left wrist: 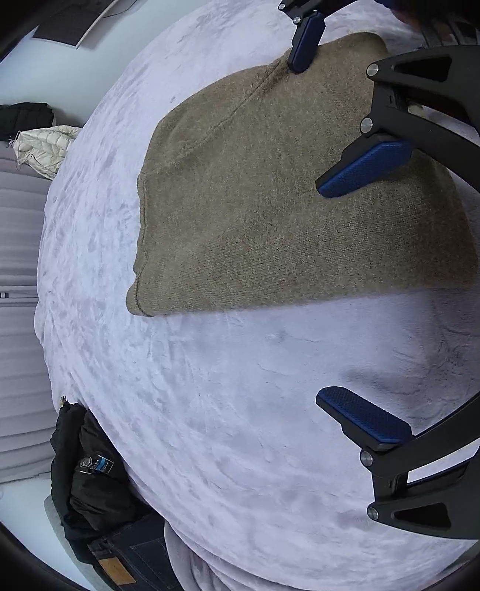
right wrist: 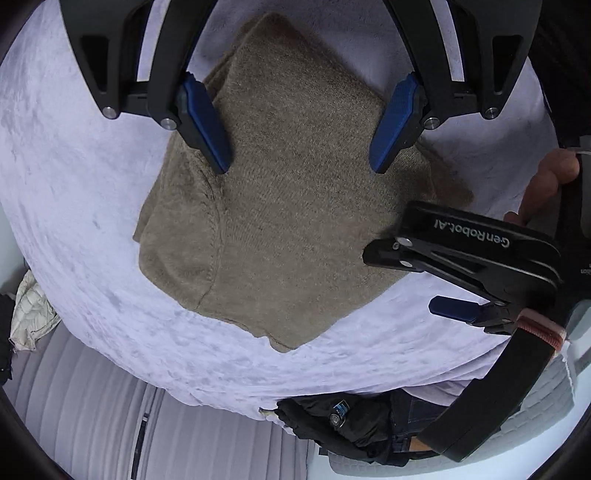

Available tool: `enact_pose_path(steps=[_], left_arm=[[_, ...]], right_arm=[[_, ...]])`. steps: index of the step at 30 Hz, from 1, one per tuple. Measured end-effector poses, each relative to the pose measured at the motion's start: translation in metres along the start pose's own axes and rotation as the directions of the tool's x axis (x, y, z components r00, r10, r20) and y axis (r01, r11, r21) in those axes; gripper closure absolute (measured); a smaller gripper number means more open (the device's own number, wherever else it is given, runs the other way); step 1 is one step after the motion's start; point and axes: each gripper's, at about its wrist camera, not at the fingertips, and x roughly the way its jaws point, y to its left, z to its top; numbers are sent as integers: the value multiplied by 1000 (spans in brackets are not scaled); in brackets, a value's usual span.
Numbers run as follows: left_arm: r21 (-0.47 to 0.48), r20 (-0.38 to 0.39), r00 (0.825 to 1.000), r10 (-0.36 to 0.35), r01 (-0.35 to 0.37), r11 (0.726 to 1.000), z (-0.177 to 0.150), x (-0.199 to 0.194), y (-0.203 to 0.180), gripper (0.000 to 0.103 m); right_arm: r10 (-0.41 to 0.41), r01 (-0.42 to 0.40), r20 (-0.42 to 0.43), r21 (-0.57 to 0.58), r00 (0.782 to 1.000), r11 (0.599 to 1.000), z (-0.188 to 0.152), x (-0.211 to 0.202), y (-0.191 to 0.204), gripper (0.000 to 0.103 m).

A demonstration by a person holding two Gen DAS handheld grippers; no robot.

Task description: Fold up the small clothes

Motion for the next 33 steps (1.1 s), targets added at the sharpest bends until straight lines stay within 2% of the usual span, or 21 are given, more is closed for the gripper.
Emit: enact_pose_path(steps=[3,7,9,10,12,15,17,19,21,23,26,28,30,31,33], left_arm=[[-5,3,1000,-13,13,1000,-4,0,1,0],[5,1,1000,-18,18,1000,-6,-5,2,0],[12,-17,999,-31,31,999,-9,-13,6,0],[14,-34,998,-61,62,998,-11,-19,10,0],[11,-44,992,-115,115,993,-14,-31,24,0],[-37,-45,997,-70,68,997,-8,-36,48,0],[-97,-84,994,-69,60,993,0,-28,58,0],[-140,-93,988,-122,108,984,10,-20,57,0],[-149,-87,980,-177,163,975,22,-14,45,0],[-147,-102,972,-213,198,969,34,-5,32,0],[-129,-157,955,-251,232,964,47,17,12,0],[-105,-191,949,-252,235,966,51,34,2,0],[-100,-231,939,-254,237,966,52,53,-3,0],[-118,-236,930,-283,262,958,51,60,-2,0],[-190,-234,898,-372,333,924,51,71,5,0]], right_arm=[[18,-18,18,12,1000,1000,-12,-6,-3,23],[-7,8,15,-22,1000,1000,-28,-13,3,23],[-37,37,-12,-23,999,999,-34,-19,3,22],[-49,49,-51,-11,997,999,-37,-20,-2,22],[-47,51,-90,51,995,997,-48,-30,-16,22],[9,-1,-45,190,999,982,-60,-57,-52,22],[-7,11,-15,280,1000,960,-61,-68,-77,20],[-43,37,10,368,999,929,-58,-72,-101,20],[-50,23,46,473,998,881,-53,-71,-120,20],[-19,-28,78,553,997,833,-46,-66,-131,20],[84,-102,59,624,995,775,-30,-40,-140,20],[151,-148,52,649,987,746,-21,-22,-141,20],[191,-168,37,657,981,735,-15,-5,-138,20],[205,-170,24,660,978,732,-12,5,-138,20],[251,-200,19,664,968,720,-8,23,-138,20]])
